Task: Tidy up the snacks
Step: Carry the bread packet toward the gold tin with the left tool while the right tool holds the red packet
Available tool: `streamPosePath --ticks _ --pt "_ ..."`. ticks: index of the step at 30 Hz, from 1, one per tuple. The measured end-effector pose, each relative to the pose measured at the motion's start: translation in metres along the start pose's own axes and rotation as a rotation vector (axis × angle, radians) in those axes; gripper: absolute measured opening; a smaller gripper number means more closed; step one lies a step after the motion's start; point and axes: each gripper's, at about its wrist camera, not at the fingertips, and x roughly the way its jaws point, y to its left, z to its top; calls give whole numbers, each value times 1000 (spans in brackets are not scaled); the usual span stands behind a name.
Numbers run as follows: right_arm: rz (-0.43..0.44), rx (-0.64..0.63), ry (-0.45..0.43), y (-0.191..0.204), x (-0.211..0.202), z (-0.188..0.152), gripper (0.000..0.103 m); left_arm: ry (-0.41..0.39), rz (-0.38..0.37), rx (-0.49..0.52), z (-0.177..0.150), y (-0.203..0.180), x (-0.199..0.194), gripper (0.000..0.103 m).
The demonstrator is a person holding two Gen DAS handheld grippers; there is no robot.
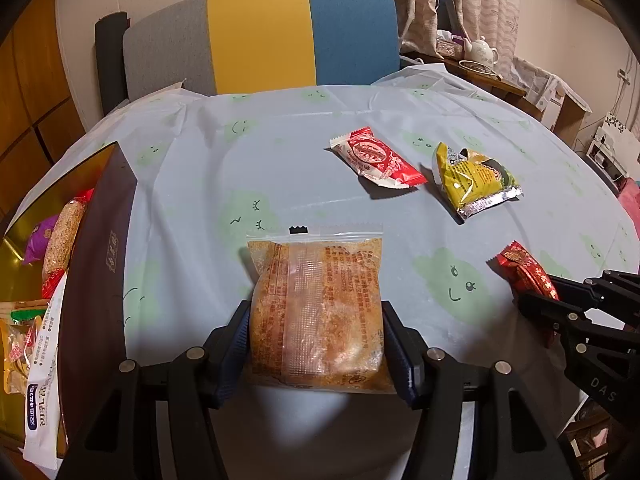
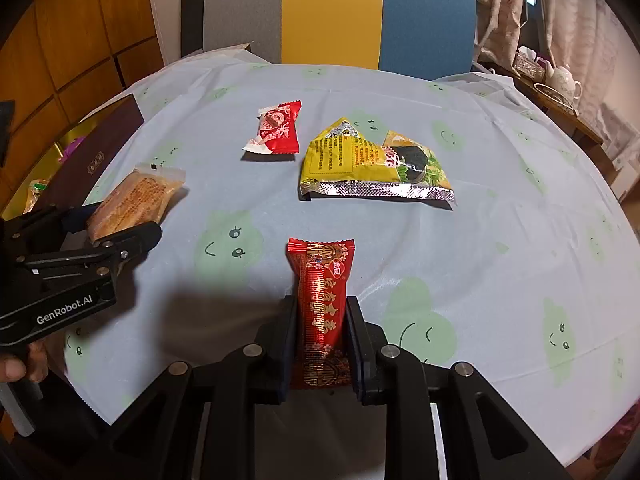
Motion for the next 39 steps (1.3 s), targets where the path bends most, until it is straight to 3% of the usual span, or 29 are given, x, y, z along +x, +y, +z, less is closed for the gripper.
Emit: streamPosePath --ticks 11,39 --pt "-35 5 8 6 2 3 24 11 -48 -18 -5 3 -9 62" --pt "-47 22 -13 9 1 -1 24 -101 -95 -20 16 0 -65 61"
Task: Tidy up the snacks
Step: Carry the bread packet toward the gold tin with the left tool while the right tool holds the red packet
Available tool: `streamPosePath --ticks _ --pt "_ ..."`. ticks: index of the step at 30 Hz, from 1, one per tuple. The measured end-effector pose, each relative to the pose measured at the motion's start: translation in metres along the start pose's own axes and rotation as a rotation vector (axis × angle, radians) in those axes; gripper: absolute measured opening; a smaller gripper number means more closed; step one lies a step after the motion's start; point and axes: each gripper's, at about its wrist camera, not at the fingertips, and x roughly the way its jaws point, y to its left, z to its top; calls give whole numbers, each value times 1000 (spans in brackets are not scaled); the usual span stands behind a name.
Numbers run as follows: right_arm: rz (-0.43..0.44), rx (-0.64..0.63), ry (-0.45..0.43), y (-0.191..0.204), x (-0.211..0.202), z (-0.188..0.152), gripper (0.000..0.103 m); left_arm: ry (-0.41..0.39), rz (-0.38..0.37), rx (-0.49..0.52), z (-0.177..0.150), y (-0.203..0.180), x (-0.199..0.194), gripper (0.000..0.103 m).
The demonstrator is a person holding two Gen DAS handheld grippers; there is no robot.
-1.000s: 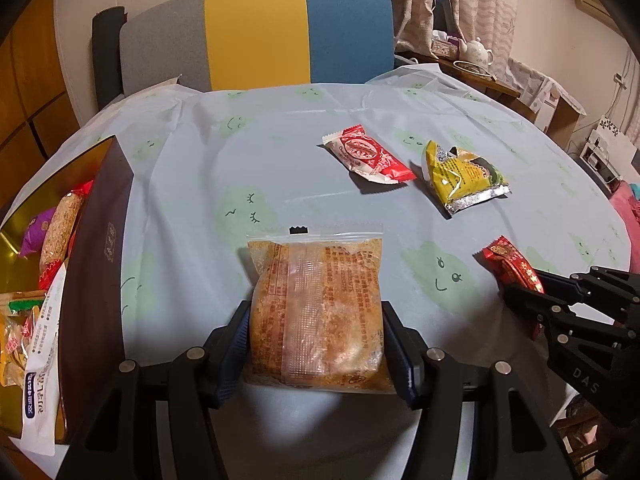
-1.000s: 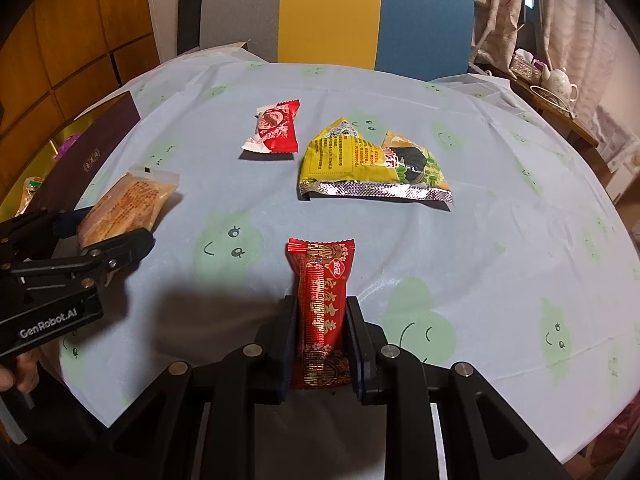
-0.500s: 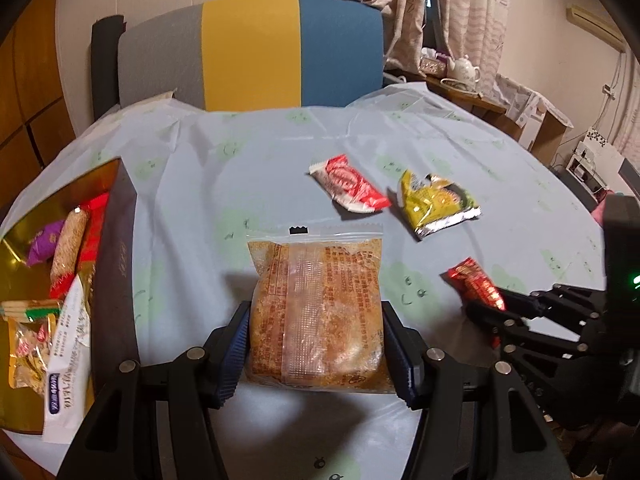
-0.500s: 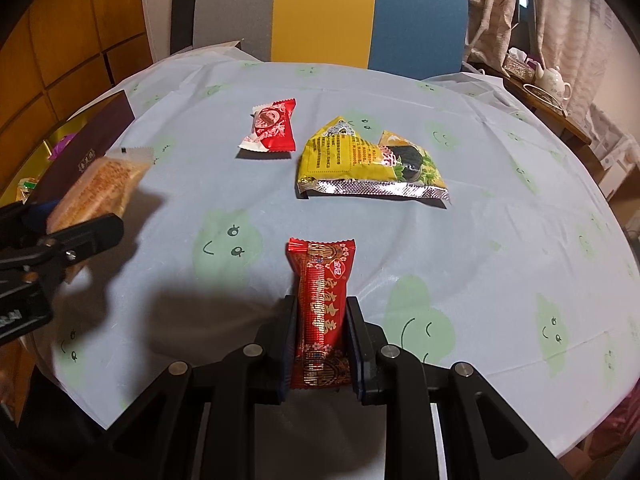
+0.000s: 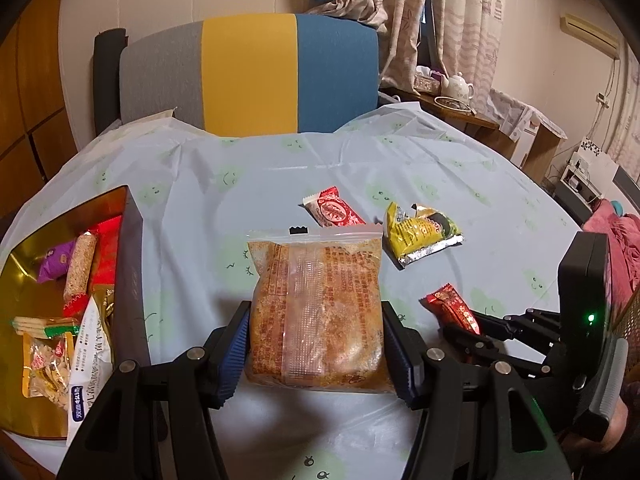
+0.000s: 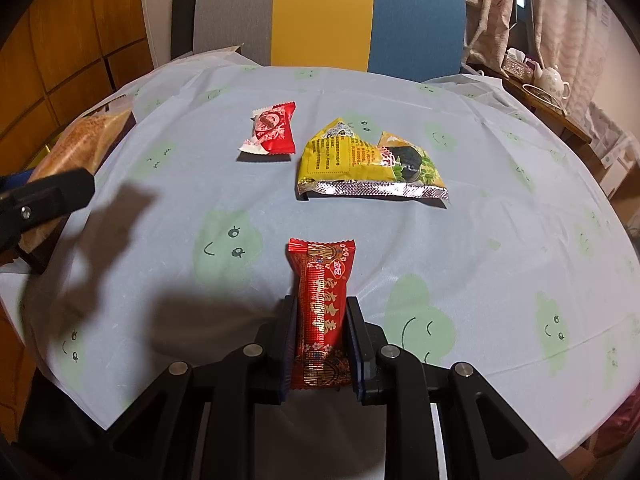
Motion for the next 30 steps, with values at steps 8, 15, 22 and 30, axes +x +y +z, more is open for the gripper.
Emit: streamPosePath --ticks 8,15,22,30 --pt "0 -5 -13 -1 -1 -2 24 -20 8 -4 4 3 -9 61" --pt "-13 -13 -13 1 -1 -2 24 -60 1 -27 9 11 -26 61" --pt "-19 -16 -14 2 -1 -2 24 -94 27 -50 13 23 -40 61" --pt "-11 -15 -18 1 -2 -3 24 -106 73 -78 11 38 -52 61"
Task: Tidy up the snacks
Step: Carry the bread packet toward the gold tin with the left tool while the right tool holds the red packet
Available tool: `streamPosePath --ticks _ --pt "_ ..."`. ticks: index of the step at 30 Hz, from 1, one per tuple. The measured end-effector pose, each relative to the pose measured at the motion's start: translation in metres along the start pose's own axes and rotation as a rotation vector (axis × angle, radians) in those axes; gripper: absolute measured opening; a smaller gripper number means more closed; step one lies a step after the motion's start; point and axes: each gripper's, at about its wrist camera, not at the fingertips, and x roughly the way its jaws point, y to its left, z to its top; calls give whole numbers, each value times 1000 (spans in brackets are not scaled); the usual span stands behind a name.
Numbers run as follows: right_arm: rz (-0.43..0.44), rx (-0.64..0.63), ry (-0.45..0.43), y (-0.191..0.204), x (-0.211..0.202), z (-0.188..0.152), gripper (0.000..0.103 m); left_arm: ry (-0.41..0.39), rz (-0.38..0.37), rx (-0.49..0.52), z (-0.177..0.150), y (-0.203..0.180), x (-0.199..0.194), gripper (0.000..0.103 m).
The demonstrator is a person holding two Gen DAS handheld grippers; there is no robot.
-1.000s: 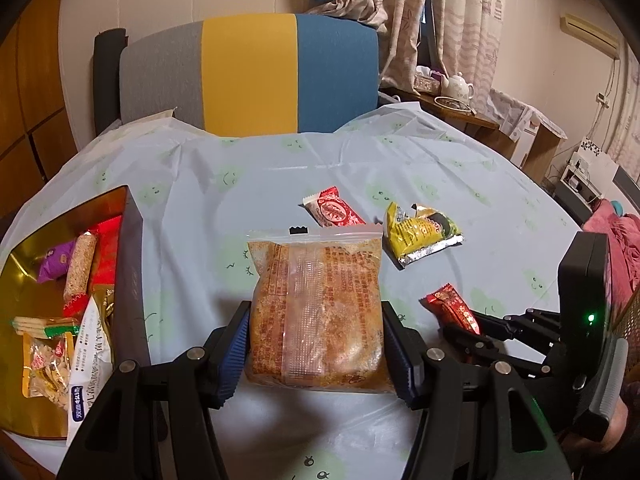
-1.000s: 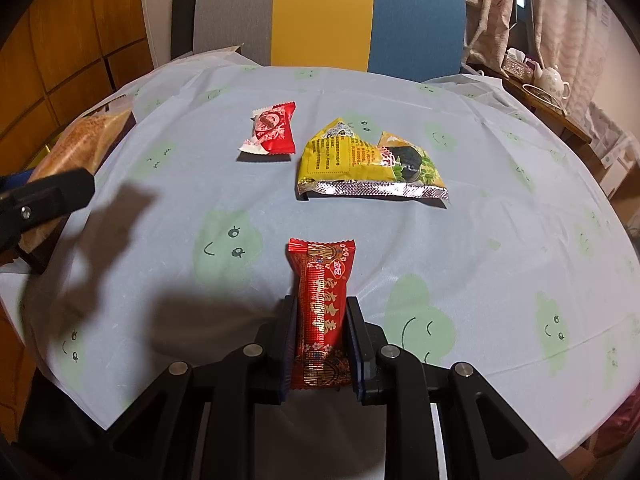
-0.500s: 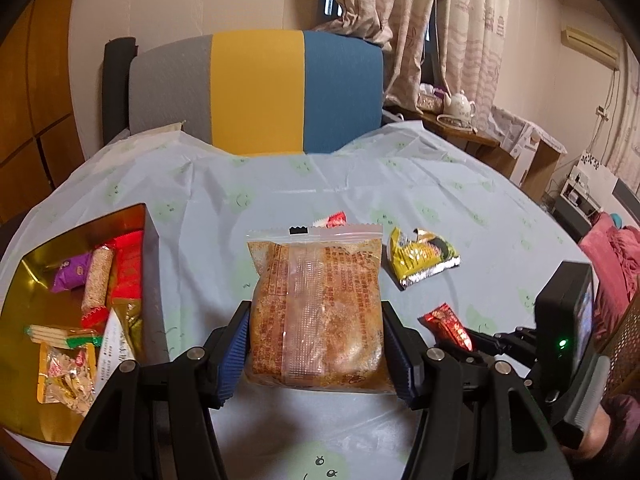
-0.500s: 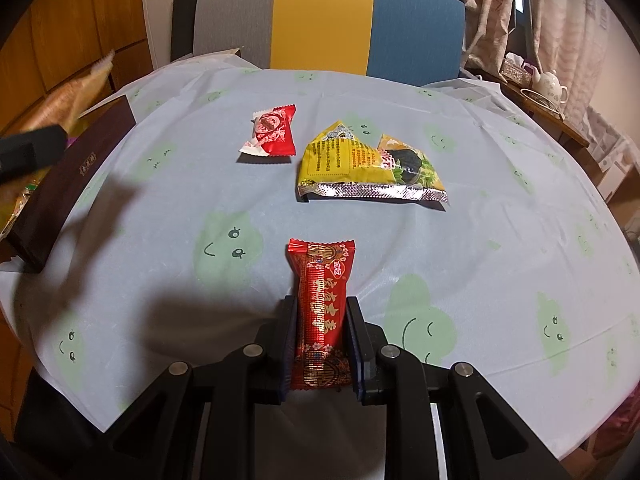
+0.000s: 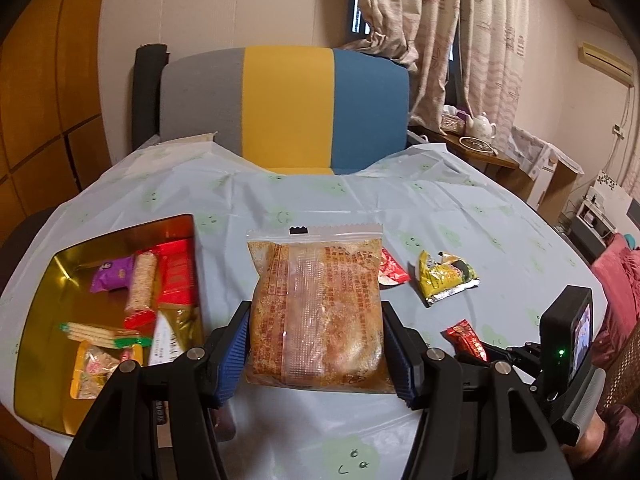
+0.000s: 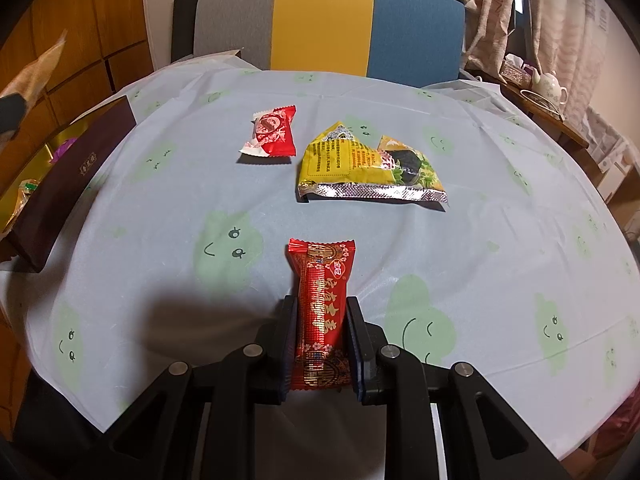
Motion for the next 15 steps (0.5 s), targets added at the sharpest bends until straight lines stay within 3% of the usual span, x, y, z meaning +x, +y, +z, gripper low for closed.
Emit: streamPosePath --ticks 15 --pt "-23 -14 0 4 0 0 24 6 63 -84 0 32 -13 61"
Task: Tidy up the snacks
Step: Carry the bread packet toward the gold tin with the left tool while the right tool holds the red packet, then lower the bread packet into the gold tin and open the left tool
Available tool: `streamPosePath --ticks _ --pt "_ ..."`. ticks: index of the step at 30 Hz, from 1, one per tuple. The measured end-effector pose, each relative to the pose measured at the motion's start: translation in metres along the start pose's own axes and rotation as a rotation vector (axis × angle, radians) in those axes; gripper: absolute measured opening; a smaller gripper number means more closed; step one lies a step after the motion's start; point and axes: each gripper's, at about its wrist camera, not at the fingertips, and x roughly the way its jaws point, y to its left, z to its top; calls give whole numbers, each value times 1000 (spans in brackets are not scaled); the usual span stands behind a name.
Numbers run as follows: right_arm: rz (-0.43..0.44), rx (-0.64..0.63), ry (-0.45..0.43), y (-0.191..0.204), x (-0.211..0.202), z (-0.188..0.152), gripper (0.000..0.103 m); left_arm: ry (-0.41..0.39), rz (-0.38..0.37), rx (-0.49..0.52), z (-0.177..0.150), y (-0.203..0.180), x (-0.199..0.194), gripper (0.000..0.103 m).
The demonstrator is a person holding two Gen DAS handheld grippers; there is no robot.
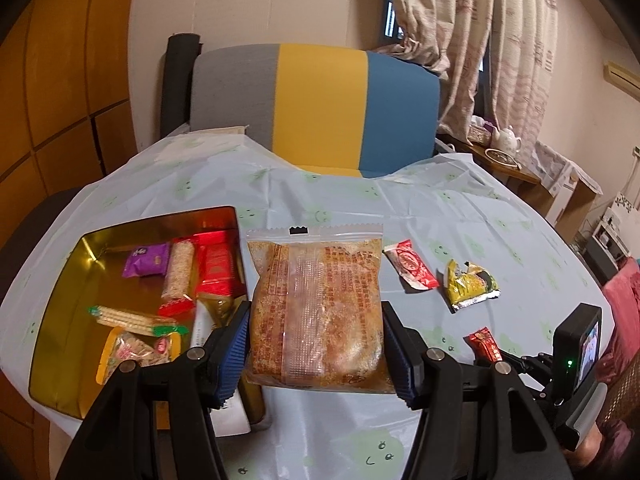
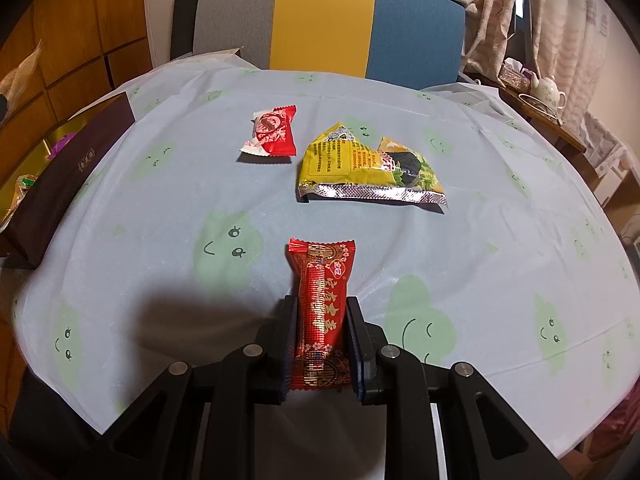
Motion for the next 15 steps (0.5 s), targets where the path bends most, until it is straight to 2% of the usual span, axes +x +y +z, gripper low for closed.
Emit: streamPosePath --ticks 9,13,15 --pt "-13 -2 1 2 0 0 24 8 30 -50 -4 24 -3 61" --pt "-14 -4 1 2 0 0 24 28 27 -123 -8 50 -3 61" --pt "-15 -4 1 2 0 0 24 27 48 -150 -11 63 -6 61"
